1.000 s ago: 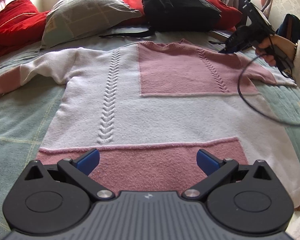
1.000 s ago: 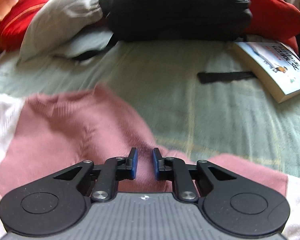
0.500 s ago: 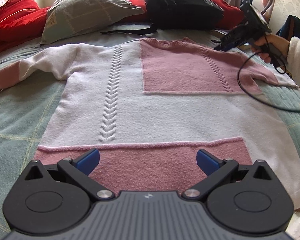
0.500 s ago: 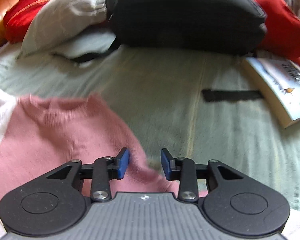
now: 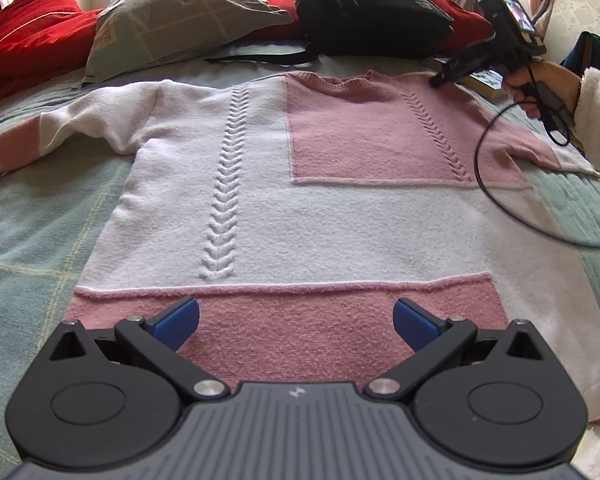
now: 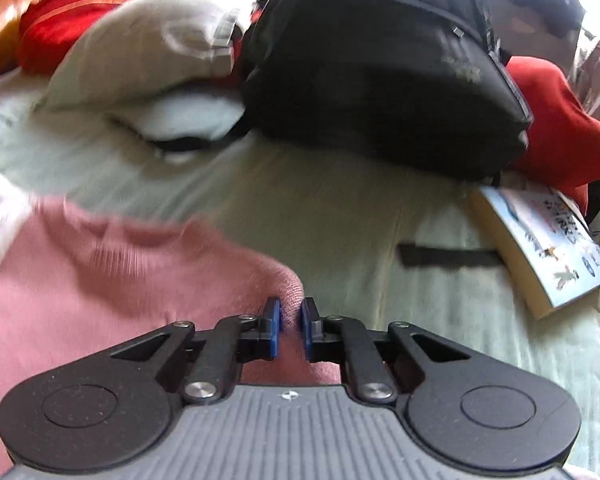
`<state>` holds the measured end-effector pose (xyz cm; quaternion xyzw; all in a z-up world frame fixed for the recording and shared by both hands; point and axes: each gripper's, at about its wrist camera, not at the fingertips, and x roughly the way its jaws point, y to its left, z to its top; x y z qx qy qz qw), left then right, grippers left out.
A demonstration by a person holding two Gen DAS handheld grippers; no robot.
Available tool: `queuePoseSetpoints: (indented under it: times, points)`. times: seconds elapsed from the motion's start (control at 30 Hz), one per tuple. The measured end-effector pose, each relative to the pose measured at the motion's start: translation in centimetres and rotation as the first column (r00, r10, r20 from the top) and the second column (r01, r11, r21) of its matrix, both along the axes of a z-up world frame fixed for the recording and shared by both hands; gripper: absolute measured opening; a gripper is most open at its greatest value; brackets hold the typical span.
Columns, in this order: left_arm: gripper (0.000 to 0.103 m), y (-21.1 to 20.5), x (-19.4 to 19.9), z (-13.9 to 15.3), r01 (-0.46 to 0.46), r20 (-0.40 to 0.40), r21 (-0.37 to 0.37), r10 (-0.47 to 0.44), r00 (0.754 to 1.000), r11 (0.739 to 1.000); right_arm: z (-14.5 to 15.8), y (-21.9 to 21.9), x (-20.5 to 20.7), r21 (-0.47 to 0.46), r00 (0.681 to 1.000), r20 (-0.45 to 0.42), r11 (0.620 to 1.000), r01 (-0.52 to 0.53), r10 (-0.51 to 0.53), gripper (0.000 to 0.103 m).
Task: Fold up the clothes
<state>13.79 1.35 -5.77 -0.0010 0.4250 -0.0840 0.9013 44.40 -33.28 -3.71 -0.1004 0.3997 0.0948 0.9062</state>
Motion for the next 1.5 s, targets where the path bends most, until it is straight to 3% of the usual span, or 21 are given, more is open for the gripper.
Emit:
queuePoseSetpoints:
  times: [0.13,0.3,0.4,0.53,0.67,0.77,0.8,0.83,0.87,0.9,0.93,1.03,1.1,1.2,1.37,1.5]
  points:
    - [0.102,0.0,-0.1,0.2,-0.001,0.005,-0.001,0.001,1.0,1.0,-0.6,-0.7,0.6,0.018,0.999,-0.034,1.0,0.019,-0.018,0.018]
    - [0.102,-0.1,-0.2,0.2,0.009,0.003,0.001,-0.009,1.0,1.0,1.2,-4.8,-1.3,0.164,0.993,0.019,0.98,0.111,-0.116,0.025]
    - [0.102,-0.3,0.0,0.0,0.011,0.0,-0.003,-0.011,1.0,1.0,0.9,-7.4,-1.8,0.138,0.989,0.01,0.98,0.142,-0.145,0.036]
    - [0.102,-0.8,-0.2,0.1,0.033,0.004,-0.005,-0.033,0.999,0.999,-0.4,-10.5,-2.4,0.118,0.985,-0.037,0.978,0.174,-0.171,0.038]
    - [0.102,-1.1,-0.2,0.0,0.034,-0.002,0.004,-0.034,0.999,0.999,-2.4,-11.1,-2.9,0.105,0.989,-0.053,0.985,0.14,-0.135,0.058]
    - [0.102,-1.3,-0.3,0.1,0.034,-0.004,0.008,-0.034,0.999,0.999,-3.9,-10.7,-2.6,0.064,0.993,-0.074,0.993,0.098,-0.093,0.058]
    - [0.102,-1.3,-0.3,0.1,0.034,-0.004,0.009,-0.034,0.999,0.999,-4.1,-10.6,-2.8,0.058,0.994,-0.067,0.994,0.093,-0.089,0.052]
    - [0.102,-1.3,-0.4,0.2,0.032,-0.005,0.011,-0.032,0.999,0.999,-4.3,-10.5,-2.9,0.049,0.994,-0.059,0.994,0.093,-0.09,0.044]
    - [0.102,-1.4,-0.4,0.2,0.03,-0.005,0.014,-0.03,1.0,0.999,-4.3,-10.4,-2.9,0.018,0.992,-0.045,0.993,0.116,-0.115,0.019]
    - [0.102,-1.4,-0.4,0.2,0.03,-0.005,0.015,-0.029,1.0,0.999,-4.4,-10.3,-2.9,-0.01,0.989,-0.031,0.99,0.141,-0.141,0.013]
    - [0.102,-1.4,-0.3,0.2,0.029,-0.005,0.015,-0.029,1.0,0.999,-4.4,-10.6,-2.6,-0.025,0.984,-0.021,0.984,0.178,-0.179,0.014]
    - [0.102,-1.4,-0.2,0.2,0.027,-0.005,0.017,-0.027,1.0,0.999,-3.6,-11.4,-2.4,0.05,0.962,-0.036,0.961,0.272,-0.27,0.015]
    - [0.102,-1.4,-0.2,0.2,0.026,-0.004,0.019,-0.026,1.0,0.999,-2.1,-10.2,-3.2,0.073,0.963,-0.011,0.961,0.268,-0.268,0.02]
    - [0.102,-1.4,-0.1,0.2,0.025,-0.004,0.021,-0.025,1.0,0.999,-0.3,-7.9,-4.2,0.193,0.983,-0.031,0.964,0.184,-0.182,0.024]
    - [0.102,-1.2,-0.4,0.2,0.029,0.002,0.018,-0.029,1.0,0.999,-2.2,-6.9,-1.3,0.281,0.967,-0.117,0.927,0.25,-0.225,0.026]
    - [0.102,-0.4,-0.7,0.2,0.002,-0.001,0.015,-0.002,1.0,1.0,-3.8,-6.1,1.0,0.345,0.949,-0.188,0.888,0.304,-0.252,0.02]
